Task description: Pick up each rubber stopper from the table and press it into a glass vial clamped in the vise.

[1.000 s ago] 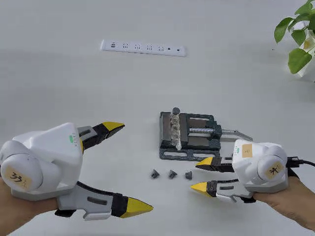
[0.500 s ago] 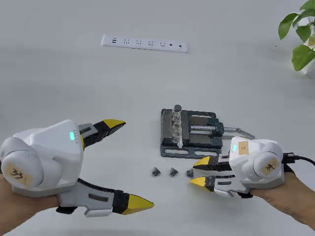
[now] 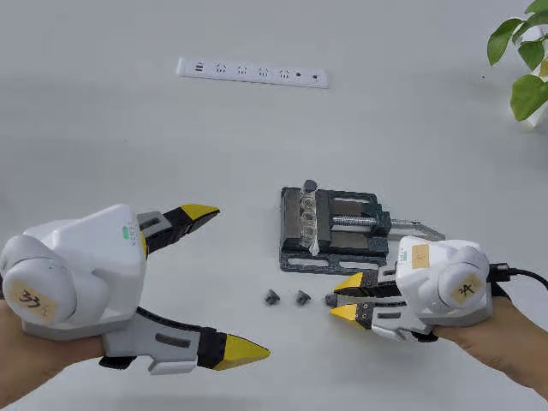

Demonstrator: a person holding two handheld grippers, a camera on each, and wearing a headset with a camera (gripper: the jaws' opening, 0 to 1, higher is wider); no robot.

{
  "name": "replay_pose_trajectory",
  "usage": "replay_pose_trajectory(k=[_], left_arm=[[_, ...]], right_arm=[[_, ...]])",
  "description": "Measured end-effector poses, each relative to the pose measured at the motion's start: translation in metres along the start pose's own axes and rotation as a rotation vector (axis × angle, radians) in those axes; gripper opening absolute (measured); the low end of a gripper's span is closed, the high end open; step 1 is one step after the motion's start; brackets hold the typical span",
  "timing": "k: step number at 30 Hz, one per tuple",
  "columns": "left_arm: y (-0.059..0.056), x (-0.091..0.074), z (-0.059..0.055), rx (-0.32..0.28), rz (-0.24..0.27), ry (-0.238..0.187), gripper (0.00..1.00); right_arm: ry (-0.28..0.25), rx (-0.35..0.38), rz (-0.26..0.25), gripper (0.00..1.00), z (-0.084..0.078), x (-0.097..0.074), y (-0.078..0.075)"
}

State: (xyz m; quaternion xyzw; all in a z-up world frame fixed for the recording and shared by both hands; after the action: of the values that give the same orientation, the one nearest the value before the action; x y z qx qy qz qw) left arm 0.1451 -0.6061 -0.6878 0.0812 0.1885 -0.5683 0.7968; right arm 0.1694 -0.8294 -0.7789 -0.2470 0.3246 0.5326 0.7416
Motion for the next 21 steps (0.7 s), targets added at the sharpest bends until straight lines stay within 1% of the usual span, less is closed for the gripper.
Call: replay_pose_trajectory(k=[2,14,17,21], left_arm=[[0.0,0.001,0.0,0.0,-0.001,-0.001,0.98],[-0.001,0.002,0.001,0.007,-0.006,-0.004,0.98],[-0.001,0.002,0.002,0.008,-0.006,-0.006,0.97],[-0.002,0.002,0.002,0.012,-0.009,-0.006,0.96]], right_arm=[[0.0,-0.003,-0.007,0.08,-0.001,0.0,-0.001],[0.001,-0.013,-0.004,0.07,0.001,-0.001,0.001],[-0.002,-0.016,-0.003,0.07,0.003,-0.005,0.002],[-0.015,-0.029,0.006,0.07,0.008,-0.014,0.004]])
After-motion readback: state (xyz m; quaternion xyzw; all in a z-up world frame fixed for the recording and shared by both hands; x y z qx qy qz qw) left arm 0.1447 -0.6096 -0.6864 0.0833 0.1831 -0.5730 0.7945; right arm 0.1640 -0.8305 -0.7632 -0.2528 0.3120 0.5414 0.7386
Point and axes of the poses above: the centre of the closed fingertips' face, and the gripper's own axes: x roughly forward along the fingers, y roughly to its left, z roughly out of its top, the point moved 8 cm from there along -x, roughly backward along the fingers, and after that the axes turned 5 degrees about -z, right-handed, at the moved point
